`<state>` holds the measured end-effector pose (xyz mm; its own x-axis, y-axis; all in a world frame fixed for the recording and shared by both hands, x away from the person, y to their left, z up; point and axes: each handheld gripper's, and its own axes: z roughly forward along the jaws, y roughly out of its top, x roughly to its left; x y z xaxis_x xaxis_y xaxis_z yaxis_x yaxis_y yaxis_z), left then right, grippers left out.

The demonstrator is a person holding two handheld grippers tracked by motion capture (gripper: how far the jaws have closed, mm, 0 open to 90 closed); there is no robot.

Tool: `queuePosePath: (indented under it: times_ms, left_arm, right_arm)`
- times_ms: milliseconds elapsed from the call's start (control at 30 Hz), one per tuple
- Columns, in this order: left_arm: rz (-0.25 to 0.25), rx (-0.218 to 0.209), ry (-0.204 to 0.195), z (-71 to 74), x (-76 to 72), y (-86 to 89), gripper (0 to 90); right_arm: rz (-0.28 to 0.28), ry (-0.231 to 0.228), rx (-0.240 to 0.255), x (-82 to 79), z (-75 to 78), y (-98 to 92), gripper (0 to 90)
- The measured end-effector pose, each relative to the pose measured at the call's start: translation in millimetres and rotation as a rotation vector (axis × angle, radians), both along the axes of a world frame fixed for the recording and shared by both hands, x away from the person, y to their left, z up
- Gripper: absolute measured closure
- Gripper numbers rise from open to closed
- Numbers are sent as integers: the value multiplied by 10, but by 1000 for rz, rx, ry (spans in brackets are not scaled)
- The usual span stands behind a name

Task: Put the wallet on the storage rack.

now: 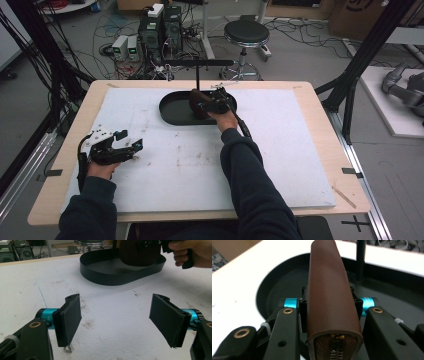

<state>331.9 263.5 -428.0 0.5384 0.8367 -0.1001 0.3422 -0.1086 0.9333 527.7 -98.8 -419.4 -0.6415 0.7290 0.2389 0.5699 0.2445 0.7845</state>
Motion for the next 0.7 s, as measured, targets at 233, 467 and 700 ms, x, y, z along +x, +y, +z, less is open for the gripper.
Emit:
queuePosePath:
  times_ms: [233, 467, 700]
  left_arm:
    - [-1, -6, 5, 1, -3, 2, 252]
    - [-6, 0, 6, -1, -2, -18, 252]
    - [-5, -20, 11, -2, 0, -5, 250]
  right_arm:
    - [-64, 3, -25, 31, 5, -107, 492]
    - [-169, 14, -47, 25, 87, -332, 429]
    - [-86, -43, -98, -141, 320, -546, 421]
